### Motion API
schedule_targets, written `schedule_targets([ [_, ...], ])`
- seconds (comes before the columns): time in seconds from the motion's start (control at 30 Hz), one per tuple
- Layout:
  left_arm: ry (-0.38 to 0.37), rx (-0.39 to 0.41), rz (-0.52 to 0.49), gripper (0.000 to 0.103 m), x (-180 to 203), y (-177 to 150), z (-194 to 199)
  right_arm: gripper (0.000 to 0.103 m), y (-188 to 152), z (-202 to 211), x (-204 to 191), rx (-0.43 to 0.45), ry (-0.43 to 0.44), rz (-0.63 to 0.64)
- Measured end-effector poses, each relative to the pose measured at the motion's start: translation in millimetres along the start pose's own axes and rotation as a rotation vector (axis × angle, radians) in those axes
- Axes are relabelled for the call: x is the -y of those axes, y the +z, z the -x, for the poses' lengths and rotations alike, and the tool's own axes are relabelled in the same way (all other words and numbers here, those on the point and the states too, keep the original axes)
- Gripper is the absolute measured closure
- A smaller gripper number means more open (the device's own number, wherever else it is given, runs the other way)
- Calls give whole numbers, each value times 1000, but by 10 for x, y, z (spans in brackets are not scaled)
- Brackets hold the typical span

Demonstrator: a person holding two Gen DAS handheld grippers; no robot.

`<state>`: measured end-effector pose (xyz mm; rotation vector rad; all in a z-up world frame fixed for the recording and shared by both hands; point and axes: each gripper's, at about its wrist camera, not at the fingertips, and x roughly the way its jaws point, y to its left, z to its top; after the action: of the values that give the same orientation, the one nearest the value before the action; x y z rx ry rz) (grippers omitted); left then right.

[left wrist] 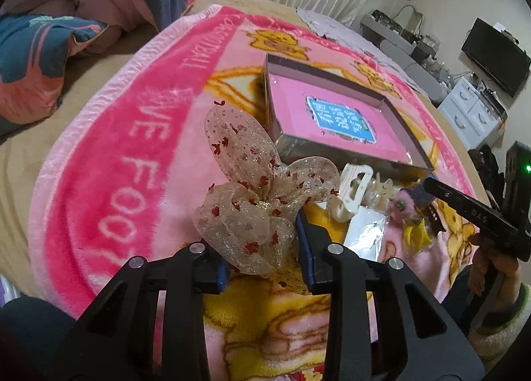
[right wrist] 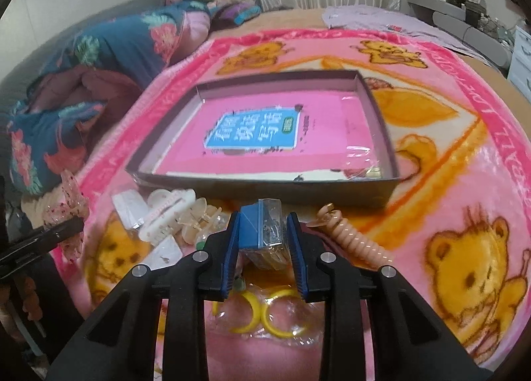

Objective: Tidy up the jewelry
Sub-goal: 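Lower the bow into the tray with the left tool while the right drops the box in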

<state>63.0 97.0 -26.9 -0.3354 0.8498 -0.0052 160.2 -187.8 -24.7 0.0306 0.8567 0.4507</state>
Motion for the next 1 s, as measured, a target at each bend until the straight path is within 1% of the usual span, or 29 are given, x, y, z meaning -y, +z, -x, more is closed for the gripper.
schedule_targets([
  [0.1,4,17,-5,79,18,40,47,76,-14,151,94,31,0,-23],
  [0.2,4,28,-18,79,87,94,56,76,-41,320,192,77,-47,-35],
  [0.47,-25,43,-86,79,386,276,-18,76,-33,572,467,151,-108,-86],
  [0.8,-52,25,-136,78,703,490,-275,76,-3,656,661,180,-143,-130],
  [1.0,-69,17,-169,78,879,692,-485,76,41,665,740,187,-152,-149],
])
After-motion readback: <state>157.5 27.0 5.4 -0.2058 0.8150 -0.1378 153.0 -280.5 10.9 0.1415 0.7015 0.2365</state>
